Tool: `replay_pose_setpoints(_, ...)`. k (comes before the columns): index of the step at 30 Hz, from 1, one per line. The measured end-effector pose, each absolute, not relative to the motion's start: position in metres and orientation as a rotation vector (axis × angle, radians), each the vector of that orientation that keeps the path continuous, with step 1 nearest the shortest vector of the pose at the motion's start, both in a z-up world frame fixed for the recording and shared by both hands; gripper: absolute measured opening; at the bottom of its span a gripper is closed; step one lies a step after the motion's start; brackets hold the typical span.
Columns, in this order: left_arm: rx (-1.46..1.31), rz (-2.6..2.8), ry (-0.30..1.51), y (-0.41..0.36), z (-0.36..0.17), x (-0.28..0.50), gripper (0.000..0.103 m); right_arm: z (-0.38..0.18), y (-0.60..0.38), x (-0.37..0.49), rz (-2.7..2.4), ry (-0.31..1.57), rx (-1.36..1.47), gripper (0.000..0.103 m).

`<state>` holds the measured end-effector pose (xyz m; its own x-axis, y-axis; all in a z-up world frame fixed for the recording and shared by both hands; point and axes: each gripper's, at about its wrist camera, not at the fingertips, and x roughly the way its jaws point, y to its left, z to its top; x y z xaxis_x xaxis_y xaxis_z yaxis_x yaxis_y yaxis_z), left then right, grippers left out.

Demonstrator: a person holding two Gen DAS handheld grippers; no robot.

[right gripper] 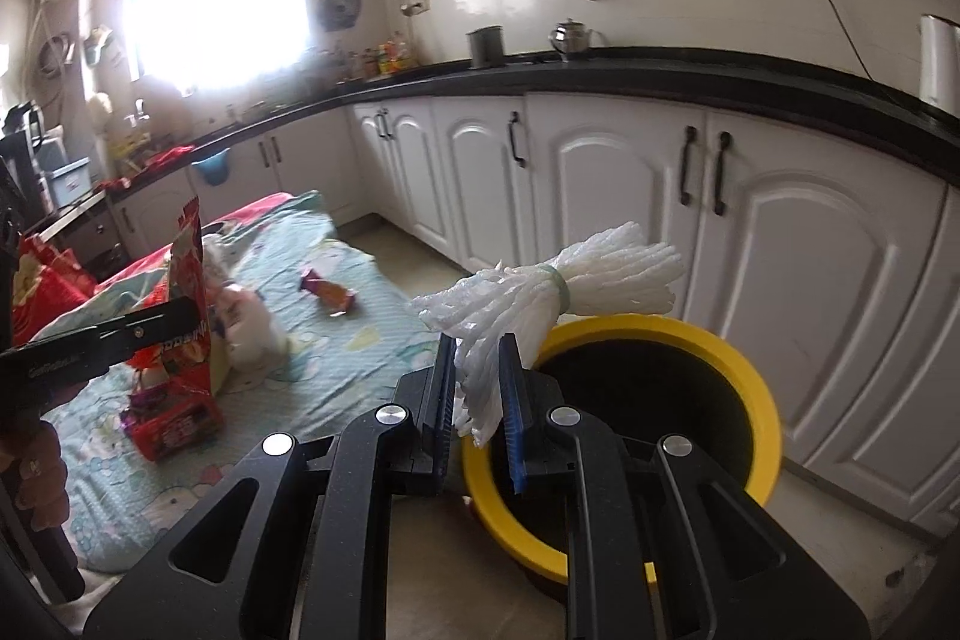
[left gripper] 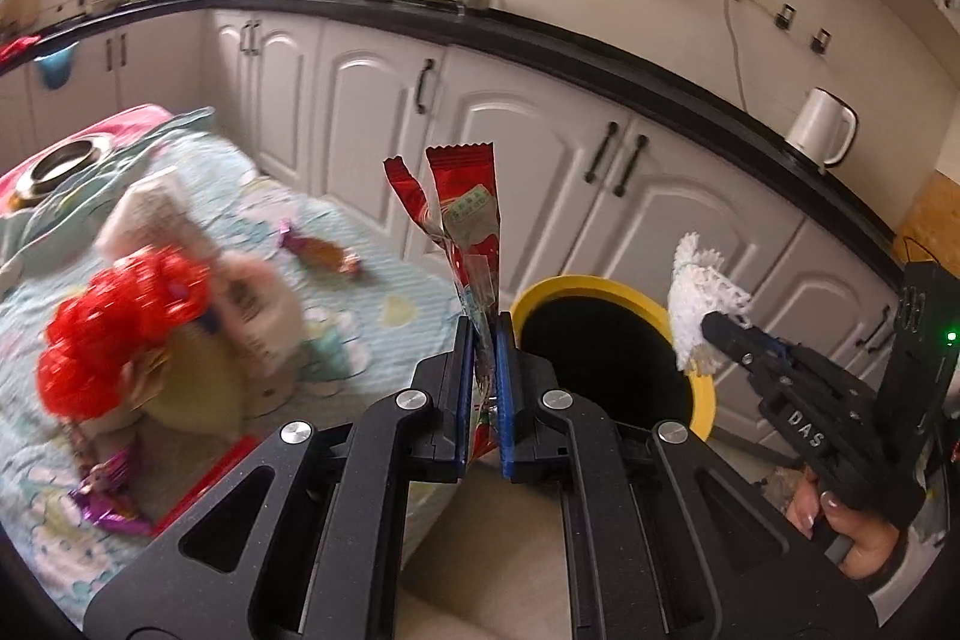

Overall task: Collect trash
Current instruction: 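Carry the wrapper and white bundle in both grippers over the yellow-rimmed bin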

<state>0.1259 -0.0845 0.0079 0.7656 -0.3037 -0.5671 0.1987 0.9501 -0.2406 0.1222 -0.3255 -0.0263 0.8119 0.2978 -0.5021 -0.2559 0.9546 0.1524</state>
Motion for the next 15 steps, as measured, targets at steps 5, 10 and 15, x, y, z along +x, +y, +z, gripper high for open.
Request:
replay_pose_setpoints(5, -0.149, -0.315, 0.647, -0.108, 0.006, 0.139, 0.003, -0.032, -0.340, 0.128, 0.265, 0.578, 0.098, 0.014)
replay_pose_setpoints(10, -0.150, -0.379, 0.674, -0.128, 0.002, 0.156, 0.003, -0.043, -0.351, 0.132, 0.243, 0.618, 0.120, 0.014)
replay_pose_setpoints(15, -0.128, -0.420, 0.698, -0.150, -0.008, 0.172, 0.003, -0.055, -0.363, 0.137, 0.222, 0.652, 0.142, 0.014)
